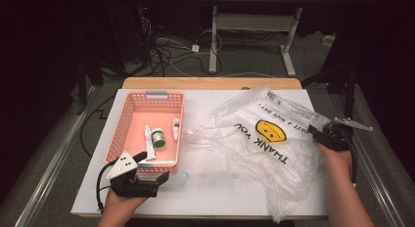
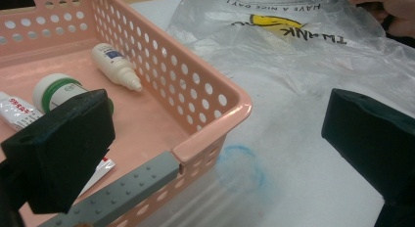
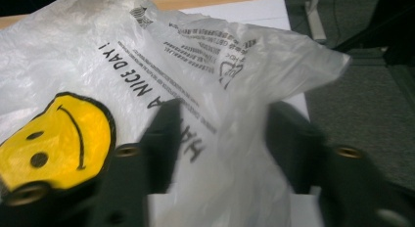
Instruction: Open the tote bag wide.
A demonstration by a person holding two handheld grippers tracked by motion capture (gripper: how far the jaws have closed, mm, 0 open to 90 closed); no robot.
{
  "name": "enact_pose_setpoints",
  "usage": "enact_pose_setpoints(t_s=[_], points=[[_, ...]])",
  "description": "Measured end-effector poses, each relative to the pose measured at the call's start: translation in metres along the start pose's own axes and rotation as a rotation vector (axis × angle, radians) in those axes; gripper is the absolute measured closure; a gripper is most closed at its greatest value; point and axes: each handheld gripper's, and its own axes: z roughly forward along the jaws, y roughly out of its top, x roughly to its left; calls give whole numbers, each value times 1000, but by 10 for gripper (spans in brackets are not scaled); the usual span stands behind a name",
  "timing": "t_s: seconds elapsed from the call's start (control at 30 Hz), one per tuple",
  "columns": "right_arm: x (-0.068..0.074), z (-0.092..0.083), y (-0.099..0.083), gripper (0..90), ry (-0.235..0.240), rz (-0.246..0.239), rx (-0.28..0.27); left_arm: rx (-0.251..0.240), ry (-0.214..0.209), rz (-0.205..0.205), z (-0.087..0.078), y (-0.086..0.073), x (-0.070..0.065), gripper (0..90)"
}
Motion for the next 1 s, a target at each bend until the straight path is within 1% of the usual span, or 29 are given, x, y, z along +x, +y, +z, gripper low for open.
enact_pose_setpoints(t_s=[0.03, 0.07, 0.1, 0.13, 0.17, 0.2, 0.23, 0.3, 0.37, 0.4, 0.5, 0.57, 0.6, 0.63, 0.67, 0.7, 0.77, 0.87, 0.93, 1.0], points=[[1, -8, -2, 391, -9, 0, 9, 1, -1, 0, 0, 0, 1, 0], [3, -22, -9, 360, -5, -36, -3, 2, -3, -3, 0, 0, 1, 0], [3, -22, -9, 360, -5, -36, -3, 3, -5, -4, 0, -1, 1, 0], [5, -28, -13, 346, -5, -50, -5, 5, -4, -5, 0, -1, 1, 0], [4, -35, -16, 346, 9, -62, -11, 6, -5, -5, 0, -1, 1, 0], [5, -42, -20, 345, 35, -57, -16, 6, -4, -6, -1, -1, 1, 0], [7, -49, -24, 343, 53, -68, -17, 5, -3, -5, -1, -1, 1, 0], [15, -61, -34, 344, 78, -87, -19, 1, 1, -8, -2, -1, 2, 0], [26, -73, -43, 349, 122, -95, -23, -1, 4, -13, -4, -2, 4, 0], [32, -78, -47, 361, 143, -122, -28, -3, 4, -18, -4, -2, 4, 0], [56, -94, -56, 397, 219, -164, -34, -8, 5, -22, -5, -2, 5, 0], [72, -102, -61, 424, 277, -206, -35, -9, 1, -19, -5, -1, 5, 0], [80, -104, -64, 425, 300, -232, -27, -7, 0, -18, -4, -1, 5, 0], [87, -106, -66, 414, 312, -253, -15, -4, -3, -16, -3, -1, 4, 0], [92, -105, -69, 393, 323, -258, -1, -2, -5, -18, -3, -1, 4, 0], [96, -105, -71, 378, 349, -258, 16, 0, -7, -18, -2, -2, 4, 0], [105, -102, -72, 325, 375, -294, 51, 5, -10, -19, -1, -2, 4, 0], [117, -97, -75, 270, 412, -319, 91, 15, -13, -17, 1, -3, 6, 0], [123, -89, -80, 266, 426, -333, 145, 14, -16, -26, 1, -4, 7, 0], [125, -83, -84, 317, 414, -345, 183, 8, -19, -32, 0, -3, 8, 0]])
